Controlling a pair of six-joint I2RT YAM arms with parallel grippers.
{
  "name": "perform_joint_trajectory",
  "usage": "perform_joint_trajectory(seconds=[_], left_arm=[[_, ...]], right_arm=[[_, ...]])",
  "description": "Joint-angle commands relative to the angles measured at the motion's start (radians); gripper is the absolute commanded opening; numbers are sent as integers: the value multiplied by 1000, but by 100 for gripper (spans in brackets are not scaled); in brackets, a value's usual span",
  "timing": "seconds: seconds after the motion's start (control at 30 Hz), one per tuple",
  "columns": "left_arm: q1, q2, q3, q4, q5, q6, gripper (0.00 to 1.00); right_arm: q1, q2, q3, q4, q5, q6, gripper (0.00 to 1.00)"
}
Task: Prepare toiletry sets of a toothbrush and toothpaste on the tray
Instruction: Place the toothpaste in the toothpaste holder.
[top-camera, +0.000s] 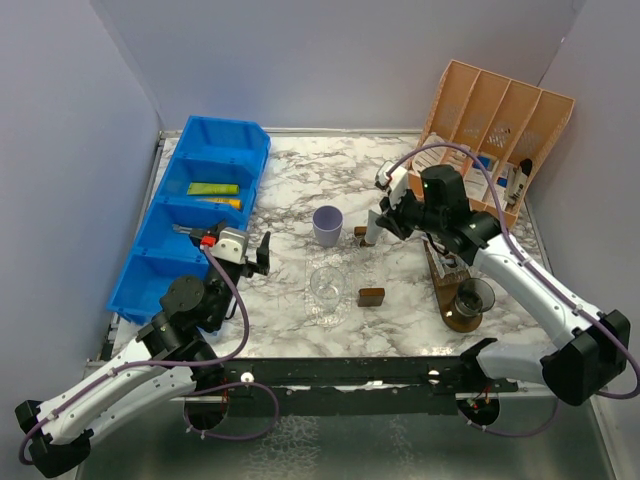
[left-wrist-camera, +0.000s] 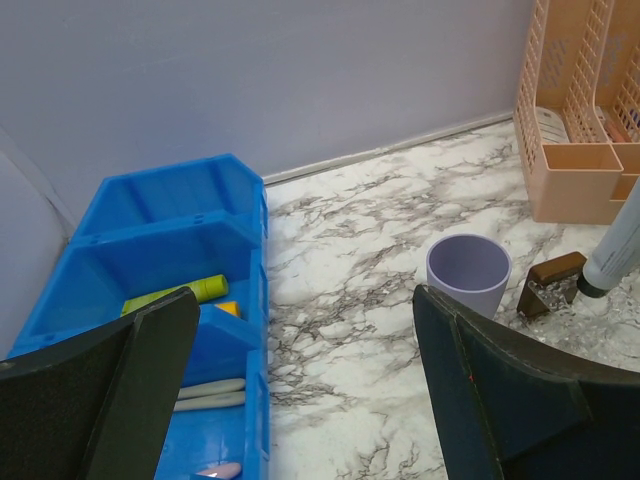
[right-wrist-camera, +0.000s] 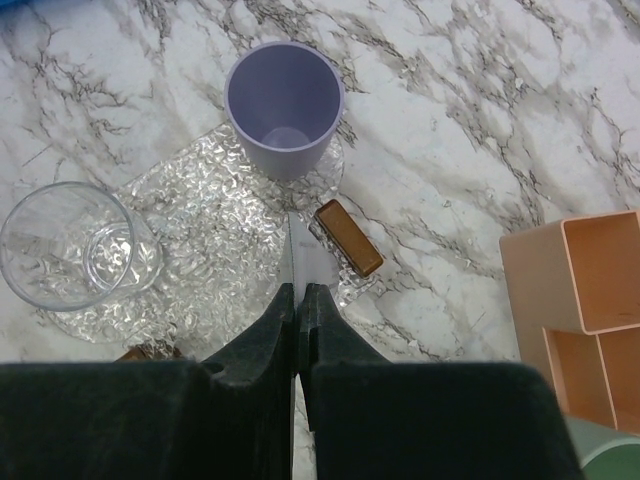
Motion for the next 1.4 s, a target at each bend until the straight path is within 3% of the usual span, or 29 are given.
perform_joint_trajectory(seconds=[0.0, 1.37], left_arm=[[-5, -1, -3, 21, -19, -9, 91], [-5, 13, -7, 18, -17, -3, 92]], right_arm=[[11, 16, -7, 76, -31, 7, 1], [23, 82, -169, 256, 38, 67, 4]])
